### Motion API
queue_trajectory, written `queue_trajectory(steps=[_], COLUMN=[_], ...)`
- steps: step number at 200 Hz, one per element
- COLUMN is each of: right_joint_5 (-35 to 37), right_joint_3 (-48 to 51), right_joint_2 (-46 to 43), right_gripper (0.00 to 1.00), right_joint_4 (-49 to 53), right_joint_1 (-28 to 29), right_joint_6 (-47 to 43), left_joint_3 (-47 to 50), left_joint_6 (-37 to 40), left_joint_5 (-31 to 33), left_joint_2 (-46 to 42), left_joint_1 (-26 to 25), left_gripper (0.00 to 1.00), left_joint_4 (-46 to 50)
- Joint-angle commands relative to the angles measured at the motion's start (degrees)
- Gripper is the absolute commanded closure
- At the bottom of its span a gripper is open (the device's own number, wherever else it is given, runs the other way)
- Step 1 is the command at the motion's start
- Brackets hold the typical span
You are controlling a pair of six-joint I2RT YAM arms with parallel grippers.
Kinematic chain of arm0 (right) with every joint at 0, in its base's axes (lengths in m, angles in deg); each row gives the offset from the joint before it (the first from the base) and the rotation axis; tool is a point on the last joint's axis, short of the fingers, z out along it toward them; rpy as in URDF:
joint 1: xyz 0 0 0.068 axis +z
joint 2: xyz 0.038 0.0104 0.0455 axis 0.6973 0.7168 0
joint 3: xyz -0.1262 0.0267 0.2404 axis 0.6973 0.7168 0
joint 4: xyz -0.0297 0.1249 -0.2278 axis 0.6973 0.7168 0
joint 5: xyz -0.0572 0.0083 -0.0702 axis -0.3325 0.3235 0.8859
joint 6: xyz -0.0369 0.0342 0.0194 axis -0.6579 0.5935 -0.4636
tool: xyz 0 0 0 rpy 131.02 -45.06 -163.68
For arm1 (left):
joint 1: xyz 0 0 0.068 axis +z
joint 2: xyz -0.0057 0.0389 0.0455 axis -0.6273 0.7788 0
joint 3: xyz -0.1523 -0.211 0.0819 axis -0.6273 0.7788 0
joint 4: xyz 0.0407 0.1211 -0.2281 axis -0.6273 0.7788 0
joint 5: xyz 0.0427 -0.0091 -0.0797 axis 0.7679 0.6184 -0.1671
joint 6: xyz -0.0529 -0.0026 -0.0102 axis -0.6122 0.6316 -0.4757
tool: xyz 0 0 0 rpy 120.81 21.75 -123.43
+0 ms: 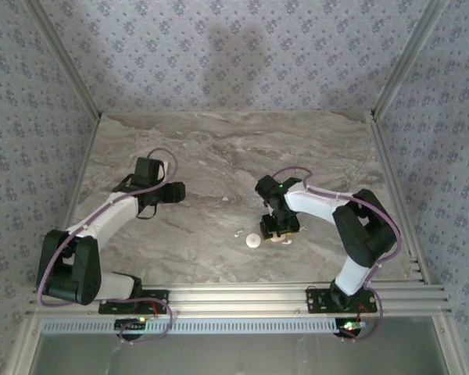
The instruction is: Insert wireless bluetooth earbuds into charging case
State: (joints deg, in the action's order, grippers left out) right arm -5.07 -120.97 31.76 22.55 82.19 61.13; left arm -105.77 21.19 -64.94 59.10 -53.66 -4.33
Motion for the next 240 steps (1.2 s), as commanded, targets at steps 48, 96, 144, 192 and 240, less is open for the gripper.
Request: queue_trajectory(steps=[48,96,144,192,240], right_joint_5=[1.5,-3.0,-12.6,-20.3,-27.0], right_joint_3=[0.3,3.4,10.3,8.6,9.3], right_joint_2=[-5.6,-20.5,-32.5,-33.2,-32.9], right_gripper=[0.45,0.46,0.47,0.47,0.47], right_joint_4=[0.4,-10.2,-31.7,-38.5,-47.7], right_joint_1=[0.2,-5.4,-13.7,-15.9,-16.0], right_joint_6=[2.9,8.5,19.2,21.6,25.8], left_joint_3=[-2.9,-5.8,-6.8,-4.4,-4.6], left_joint_6=[1.2,8.1,12.9,17.9,21.9], left_joint_5=[-4.1,-8.6,-14.8,-19.2,-20.5], left_joint_2=[-0.1,-0.8,-0.6,-0.4,0.9], left_joint_1=[-0.6,-6.6,-15.0,-22.8,-26.8], left_gripper=[0.3,0.32,0.36,0.41,0.42], left_joint_4=[0.7,-4.2,-15.3,-31.8,-38.0])
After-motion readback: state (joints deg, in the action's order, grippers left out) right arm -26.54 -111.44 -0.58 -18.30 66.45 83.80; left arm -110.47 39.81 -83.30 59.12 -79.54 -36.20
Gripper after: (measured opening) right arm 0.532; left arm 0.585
